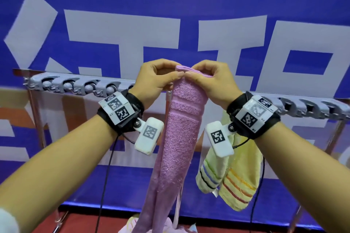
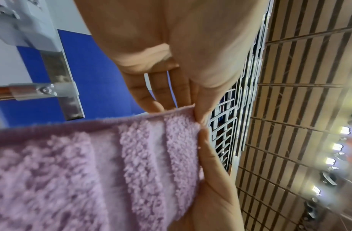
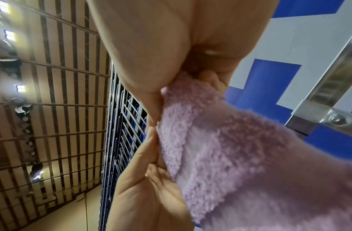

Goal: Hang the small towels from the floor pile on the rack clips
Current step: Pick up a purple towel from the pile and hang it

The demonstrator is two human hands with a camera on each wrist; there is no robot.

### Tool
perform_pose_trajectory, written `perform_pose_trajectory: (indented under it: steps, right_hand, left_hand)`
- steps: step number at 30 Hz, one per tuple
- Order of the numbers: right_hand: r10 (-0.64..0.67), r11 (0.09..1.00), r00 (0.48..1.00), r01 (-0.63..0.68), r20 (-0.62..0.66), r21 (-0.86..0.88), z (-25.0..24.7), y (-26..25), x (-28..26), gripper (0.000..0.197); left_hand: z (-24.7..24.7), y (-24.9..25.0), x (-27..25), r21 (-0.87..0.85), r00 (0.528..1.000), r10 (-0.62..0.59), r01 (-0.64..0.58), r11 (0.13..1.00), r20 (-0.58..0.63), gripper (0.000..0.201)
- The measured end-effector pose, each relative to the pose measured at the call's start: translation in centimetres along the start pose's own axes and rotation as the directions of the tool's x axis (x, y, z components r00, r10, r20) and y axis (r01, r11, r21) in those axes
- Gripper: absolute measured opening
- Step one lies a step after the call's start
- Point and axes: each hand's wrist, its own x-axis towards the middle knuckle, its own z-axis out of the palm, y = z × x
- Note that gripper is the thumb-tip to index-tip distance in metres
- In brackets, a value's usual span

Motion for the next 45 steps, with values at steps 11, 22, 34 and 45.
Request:
perform_pose_trajectory:
  steps: [11, 22, 34, 45]
  right_hand:
    - [-0.047, 0.997, 0.992, 0.039, -0.12, -0.069, -0.7, -2.0, 3.4, 0.016]
    - [0.157, 0.945, 0.863, -0.273, -0.481, -0.182, -8.4, 3.7, 2.4, 0.015]
    - [0.252, 0.949, 0.934, -0.188, 0.253, -0.252, 1.2, 2.7, -2.5, 0.037]
    - [0.407, 0.908, 0.768, -0.397, 0.494, -0.132, 4.0, 4.3, -3.4, 0.027]
  left_hand:
    - [1.9, -6.8, -3.6, 0.041, 0.905, -0.334, 0.335, 0.941, 0.263, 0.05]
    - [-4.6, -7.0, -4.6, 0.004, 0.843, -0.466, 0.483, 0.876, 0.269, 0.07]
    - [-0.7, -0.5, -1.1, 0.249, 0.778, -0.535, 0.475, 0.844, 0.328, 0.014]
    - [-3.8, -2.9, -3.4, 0.187, 0.8, -0.53, 0.496, 0.848, 0.281, 0.012]
